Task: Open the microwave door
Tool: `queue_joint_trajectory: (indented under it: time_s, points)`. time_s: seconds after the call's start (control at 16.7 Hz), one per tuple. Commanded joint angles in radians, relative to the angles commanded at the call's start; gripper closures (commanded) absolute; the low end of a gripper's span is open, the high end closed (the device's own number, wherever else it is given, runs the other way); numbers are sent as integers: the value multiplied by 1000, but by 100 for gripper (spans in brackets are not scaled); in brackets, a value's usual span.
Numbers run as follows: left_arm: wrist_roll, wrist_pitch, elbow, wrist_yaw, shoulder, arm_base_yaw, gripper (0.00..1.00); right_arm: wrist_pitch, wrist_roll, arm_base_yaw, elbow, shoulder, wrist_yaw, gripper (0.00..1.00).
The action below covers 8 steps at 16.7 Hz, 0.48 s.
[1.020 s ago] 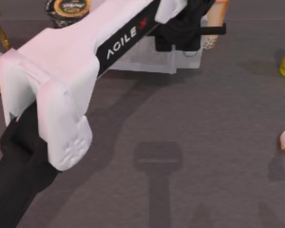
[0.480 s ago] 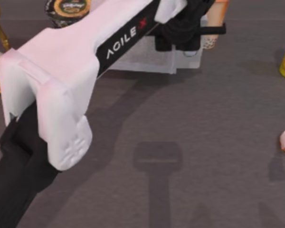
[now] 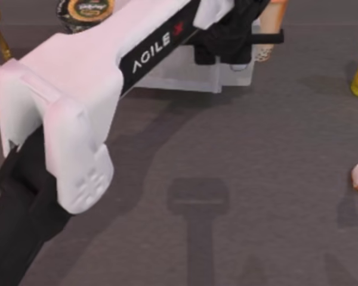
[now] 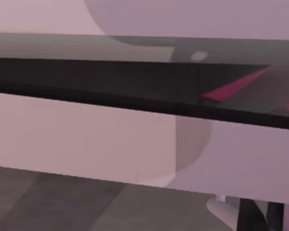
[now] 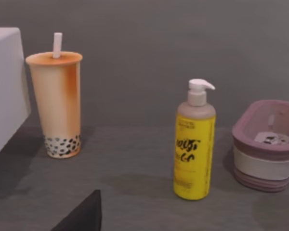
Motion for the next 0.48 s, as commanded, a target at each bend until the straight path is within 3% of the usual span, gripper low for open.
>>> queue_joint_trajectory:
  time_s: [0.48]
  points:
    - [68, 150, -267, 26, -156, 8, 100, 0, 0, 0, 0, 0, 0, 0]
